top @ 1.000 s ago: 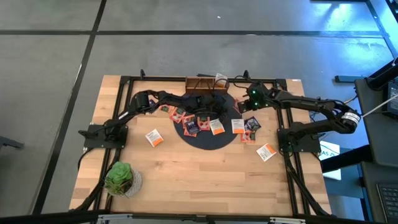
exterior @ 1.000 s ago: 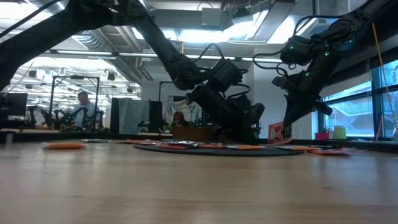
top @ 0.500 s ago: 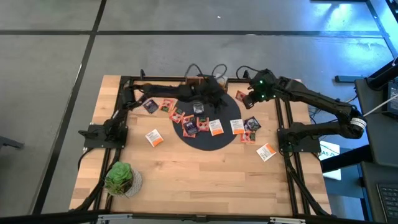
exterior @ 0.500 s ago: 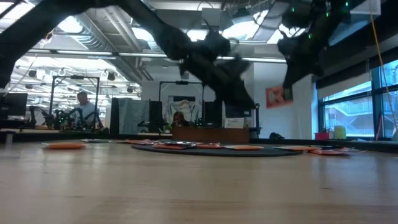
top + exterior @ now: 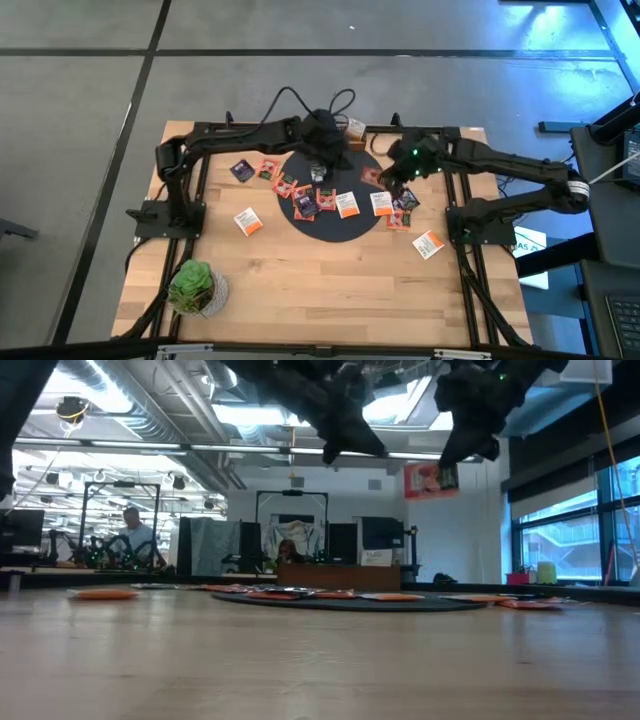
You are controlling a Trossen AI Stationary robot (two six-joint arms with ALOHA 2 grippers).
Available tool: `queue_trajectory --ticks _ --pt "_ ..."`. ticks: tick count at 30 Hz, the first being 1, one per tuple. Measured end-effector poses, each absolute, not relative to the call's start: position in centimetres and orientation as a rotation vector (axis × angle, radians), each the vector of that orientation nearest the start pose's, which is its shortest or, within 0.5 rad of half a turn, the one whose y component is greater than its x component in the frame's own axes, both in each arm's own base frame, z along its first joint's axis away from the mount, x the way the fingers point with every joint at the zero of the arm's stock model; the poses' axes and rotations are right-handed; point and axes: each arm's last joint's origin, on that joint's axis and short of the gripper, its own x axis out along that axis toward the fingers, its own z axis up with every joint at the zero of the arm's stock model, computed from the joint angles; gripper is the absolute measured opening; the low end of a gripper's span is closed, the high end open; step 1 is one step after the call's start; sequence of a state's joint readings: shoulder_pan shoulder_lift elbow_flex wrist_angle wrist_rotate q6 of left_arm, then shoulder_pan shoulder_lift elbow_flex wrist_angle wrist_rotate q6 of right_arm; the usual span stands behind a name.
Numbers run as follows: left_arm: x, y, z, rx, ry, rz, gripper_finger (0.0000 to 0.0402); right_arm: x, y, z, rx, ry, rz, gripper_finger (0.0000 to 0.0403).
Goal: Pick & Place Tea
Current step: Put the orange tea bag into the middle section of the wooden organizer
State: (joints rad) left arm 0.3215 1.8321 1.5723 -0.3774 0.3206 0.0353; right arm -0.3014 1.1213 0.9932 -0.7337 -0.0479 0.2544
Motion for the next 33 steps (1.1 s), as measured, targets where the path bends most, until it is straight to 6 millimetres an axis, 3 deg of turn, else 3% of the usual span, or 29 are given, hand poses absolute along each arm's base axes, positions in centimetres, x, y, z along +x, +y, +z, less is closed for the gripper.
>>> queue_trajectory --ticks 6,15,33 --pt "39.7 10.3 29.2 -0.074 0.688 -0.091 0.0037 22.2 -4.0 29.7 0.345 0.791 -0.272 0.0006" --pt "40.3 7.6 29.2 0.059 0.685 -0.194 0.0093 23.9 -2.2 28.5 0.297 0.83 -0.268 0.0007" --pt "40.7 6.2 29.0 0.002 0.699 -0.191 0.0114 26.0 -0.8 27.9 0.275 0.76 -0.218 0.0007"
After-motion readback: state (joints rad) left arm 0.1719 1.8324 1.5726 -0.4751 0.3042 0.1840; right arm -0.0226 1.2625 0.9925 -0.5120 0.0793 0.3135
